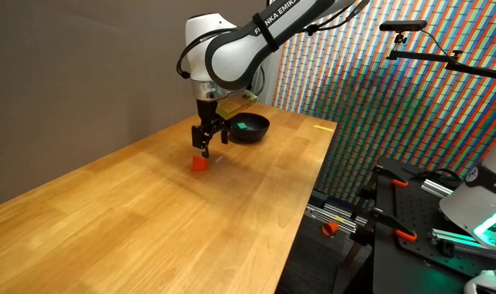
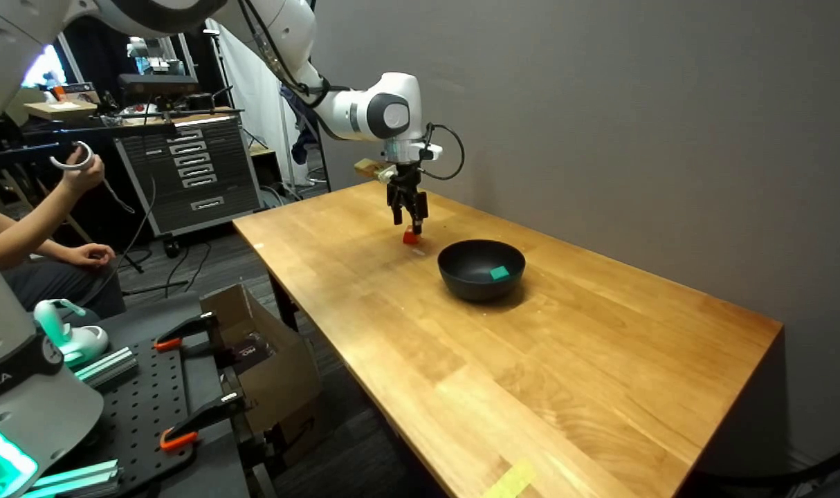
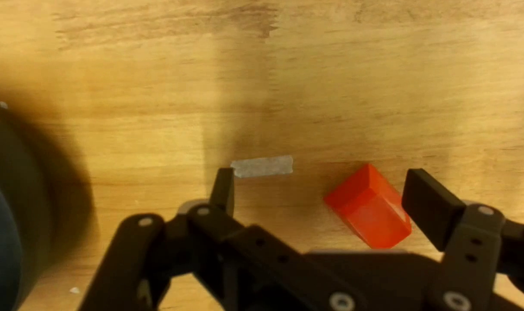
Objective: Put the two cubes in the bowl
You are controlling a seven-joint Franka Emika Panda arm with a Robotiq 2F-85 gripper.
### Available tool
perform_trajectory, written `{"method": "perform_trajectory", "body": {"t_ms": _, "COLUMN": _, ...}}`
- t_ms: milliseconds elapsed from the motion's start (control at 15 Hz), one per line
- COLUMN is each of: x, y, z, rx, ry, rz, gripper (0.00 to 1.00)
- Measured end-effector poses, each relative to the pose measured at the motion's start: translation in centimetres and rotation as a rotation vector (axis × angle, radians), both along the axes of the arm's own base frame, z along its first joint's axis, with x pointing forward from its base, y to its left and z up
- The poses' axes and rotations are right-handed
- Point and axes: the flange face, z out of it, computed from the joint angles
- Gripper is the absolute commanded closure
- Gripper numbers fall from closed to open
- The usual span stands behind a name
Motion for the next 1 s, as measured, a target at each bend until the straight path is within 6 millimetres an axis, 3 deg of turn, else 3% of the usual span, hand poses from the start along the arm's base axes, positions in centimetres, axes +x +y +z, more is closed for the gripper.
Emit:
{"method": "perform_trajectory", "body": {"t_ms": 467, "x": 1.6, "y": 2.5, "z": -3.4, "rx": 0.037, "ry": 0.007, "rz": 0.104, "gripper": 0.00}}
{"method": "perform_trajectory", "body": {"t_ms": 533, "x": 1.8, "y": 2.9, "z": -3.7, "rx": 0.039, "ry": 0.006, "rz": 0.122, "gripper": 0.25}}
{"method": "perform_trajectory", "body": {"t_ms": 667, "x": 2.2, "y": 3.5, "z": -4.1, "rx": 0.033, "ry": 0.006, "rz": 0.162, "gripper": 0.34}}
{"method": "perform_trajectory", "body": {"t_ms": 1000, "x": 2.9, "y": 4.2, "z": -3.9, "rx": 0.015, "ry": 0.032, "rz": 0.210, "gripper": 0.73}}
